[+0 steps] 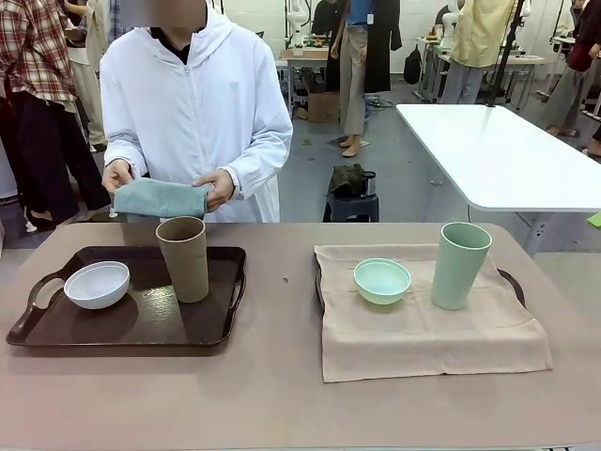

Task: Set up a tray with a mat and arrange the tableware.
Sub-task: Pick up the Picnic Bowl and Reusable plastic cup from the Handle tray in front of the human's position and hold them in the air.

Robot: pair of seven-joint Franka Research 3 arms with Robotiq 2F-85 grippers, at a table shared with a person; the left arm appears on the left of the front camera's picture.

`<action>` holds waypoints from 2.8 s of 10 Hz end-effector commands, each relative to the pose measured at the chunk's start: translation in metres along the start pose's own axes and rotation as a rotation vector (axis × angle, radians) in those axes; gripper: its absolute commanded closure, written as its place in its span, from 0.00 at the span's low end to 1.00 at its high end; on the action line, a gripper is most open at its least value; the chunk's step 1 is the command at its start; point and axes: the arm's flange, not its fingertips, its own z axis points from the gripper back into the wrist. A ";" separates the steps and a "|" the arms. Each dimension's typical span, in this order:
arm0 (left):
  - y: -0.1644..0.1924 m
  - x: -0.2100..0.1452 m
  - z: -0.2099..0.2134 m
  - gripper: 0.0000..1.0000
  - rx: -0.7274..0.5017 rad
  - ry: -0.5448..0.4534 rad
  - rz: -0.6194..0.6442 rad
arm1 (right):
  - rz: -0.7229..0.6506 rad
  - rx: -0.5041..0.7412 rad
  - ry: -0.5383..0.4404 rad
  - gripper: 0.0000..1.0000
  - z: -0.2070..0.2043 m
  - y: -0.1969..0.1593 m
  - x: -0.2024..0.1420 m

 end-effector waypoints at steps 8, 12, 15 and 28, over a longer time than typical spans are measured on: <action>-0.004 -0.002 -0.001 0.00 0.015 -0.011 0.020 | 0.006 0.002 -0.011 0.00 -0.002 0.002 -0.003; -0.004 -0.002 -0.001 0.00 0.015 -0.011 0.020 | 0.006 0.002 -0.011 0.00 -0.002 0.002 -0.003; -0.004 -0.002 -0.001 0.00 0.015 -0.011 0.020 | 0.006 0.002 -0.011 0.00 -0.002 0.002 -0.003; -0.105 -0.004 -0.065 0.00 0.816 -0.085 0.033 | 0.878 -0.392 -0.026 0.00 -0.187 0.259 0.095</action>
